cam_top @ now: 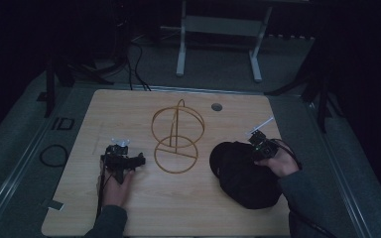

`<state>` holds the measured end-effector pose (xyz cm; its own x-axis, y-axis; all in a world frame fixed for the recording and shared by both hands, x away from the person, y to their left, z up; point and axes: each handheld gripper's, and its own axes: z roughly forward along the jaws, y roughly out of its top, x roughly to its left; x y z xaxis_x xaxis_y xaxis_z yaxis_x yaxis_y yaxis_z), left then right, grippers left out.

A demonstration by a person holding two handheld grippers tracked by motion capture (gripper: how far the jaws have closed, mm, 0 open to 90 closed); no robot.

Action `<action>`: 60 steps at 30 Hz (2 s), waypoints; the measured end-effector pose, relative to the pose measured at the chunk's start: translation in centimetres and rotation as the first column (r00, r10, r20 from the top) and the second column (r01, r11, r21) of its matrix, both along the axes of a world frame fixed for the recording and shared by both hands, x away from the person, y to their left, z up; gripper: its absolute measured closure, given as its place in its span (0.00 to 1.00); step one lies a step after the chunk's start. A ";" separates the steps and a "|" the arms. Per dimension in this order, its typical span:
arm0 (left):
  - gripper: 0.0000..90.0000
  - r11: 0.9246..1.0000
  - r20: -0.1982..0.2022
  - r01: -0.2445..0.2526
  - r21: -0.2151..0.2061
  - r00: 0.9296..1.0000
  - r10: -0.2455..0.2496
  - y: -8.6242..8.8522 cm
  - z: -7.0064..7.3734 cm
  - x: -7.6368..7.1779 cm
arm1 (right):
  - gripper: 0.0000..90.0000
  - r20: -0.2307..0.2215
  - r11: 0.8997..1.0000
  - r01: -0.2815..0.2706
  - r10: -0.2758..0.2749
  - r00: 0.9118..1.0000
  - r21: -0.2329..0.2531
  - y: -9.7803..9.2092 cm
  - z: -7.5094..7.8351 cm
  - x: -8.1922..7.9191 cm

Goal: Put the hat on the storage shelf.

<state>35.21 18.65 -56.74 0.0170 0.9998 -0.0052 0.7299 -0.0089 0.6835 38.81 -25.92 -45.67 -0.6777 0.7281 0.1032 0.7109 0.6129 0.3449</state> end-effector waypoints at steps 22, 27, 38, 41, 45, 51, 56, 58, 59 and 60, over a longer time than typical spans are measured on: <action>0.01 1.000 0.000 0.000 0.000 1.000 0.000 0.0 0.0 0.0 | 0.97 0.092 0.991 -0.052 0.041 0.995 0.121 -0.2 2.8 -1.6; 0.01 1.000 0.000 0.000 0.000 1.000 0.000 0.0 0.0 0.0 | 0.97 0.114 0.985 -0.063 0.045 0.992 0.163 -0.4 3.4 -1.7; 0.01 1.000 0.001 -0.002 -0.002 1.000 0.002 0.0 0.0 0.0 | 0.97 0.195 0.963 -0.061 0.009 0.981 0.261 -0.9 4.3 -1.7; 0.01 1.000 0.001 -0.002 -0.002 1.000 0.002 0.0 0.0 0.0 | 0.97 0.218 0.958 -0.055 -0.007 0.976 0.280 -1.1 4.6 -1.7; 0.01 1.000 0.000 0.000 0.000 1.000 0.000 0.0 0.0 0.0 | 0.97 0.236 0.950 -0.053 -0.022 0.971 0.308 -1.3 4.9 -1.8; 0.01 1.000 -0.001 0.002 0.001 1.000 -0.002 0.0 0.0 0.0 | 0.97 0.272 0.939 -0.037 -0.061 0.960 0.341 -1.6 5.3 -1.9; 0.01 1.000 -0.001 0.001 0.000 1.000 -0.001 0.0 0.0 0.0 | 0.97 0.302 0.928 -0.023 -0.097 0.948 0.371 -1.8 5.7 -2.0; 0.01 1.000 -0.001 0.000 0.000 1.000 0.000 0.0 0.0 0.0 | 0.97 0.311 0.925 -0.017 -0.111 0.944 0.381 -1.8 5.8 -2.0; 0.01 1.000 -0.001 0.000 0.000 1.000 0.000 0.0 0.0 0.0 | 0.97 0.316 0.923 -0.015 -0.116 0.942 0.385 -1.8 5.9 -2.0; 0.01 1.000 -0.002 0.001 0.000 1.000 -0.001 0.0 0.0 0.0 | 0.97 0.319 0.921 -0.013 -0.121 0.940 0.389 -1.8 6.0 -2.0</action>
<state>35.21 18.66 -56.73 0.0177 0.9998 -0.0055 0.7310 -0.0092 0.6823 36.77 -27.76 -39.68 -0.6816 0.7149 0.1560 0.5427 0.3508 0.7631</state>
